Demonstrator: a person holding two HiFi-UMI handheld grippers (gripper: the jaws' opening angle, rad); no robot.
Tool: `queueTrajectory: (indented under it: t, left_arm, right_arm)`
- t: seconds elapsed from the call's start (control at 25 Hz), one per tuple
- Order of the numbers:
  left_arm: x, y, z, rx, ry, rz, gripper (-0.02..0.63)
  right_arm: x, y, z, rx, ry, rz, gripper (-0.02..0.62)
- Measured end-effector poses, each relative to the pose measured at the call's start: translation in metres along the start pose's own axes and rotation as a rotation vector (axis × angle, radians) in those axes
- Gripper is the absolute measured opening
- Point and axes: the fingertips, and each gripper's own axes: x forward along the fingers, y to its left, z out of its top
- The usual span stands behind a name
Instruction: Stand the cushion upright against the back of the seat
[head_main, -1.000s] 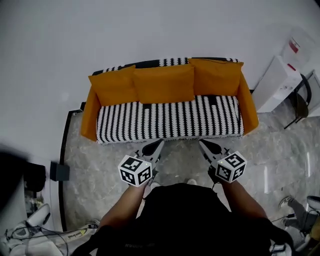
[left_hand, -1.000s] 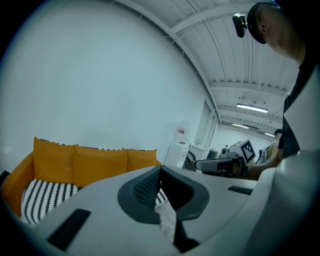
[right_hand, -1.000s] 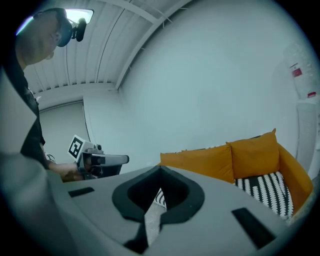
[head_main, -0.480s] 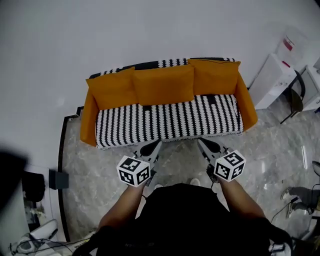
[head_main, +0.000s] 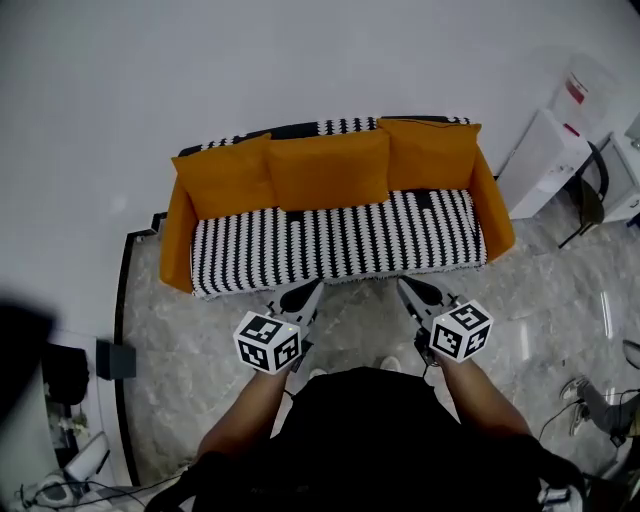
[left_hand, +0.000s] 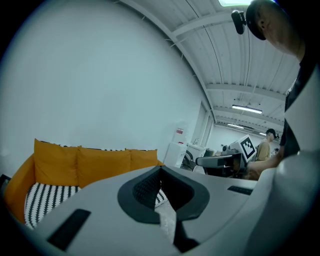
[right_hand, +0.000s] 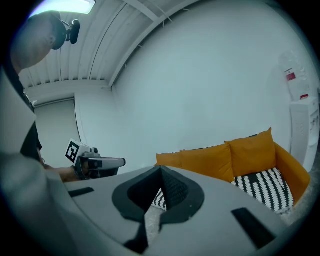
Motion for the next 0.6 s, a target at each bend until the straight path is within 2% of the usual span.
queueTrajectory:
  t: [0.4, 0.6]
  left_arm:
    - [-0.002, 0.002, 0.011, 0.01, -0.003, 0.009, 0.017]
    - [-0.005, -0.007, 0.004, 0.018, -0.009, 0.017, 0.017]
  right_arm:
    - [0.001, 0.003, 0.008, -0.01, 0.009, 0.01, 0.035]
    - [-0.009, 0.004, 0.002, -0.011, 0.0, 0.016, 0.035]
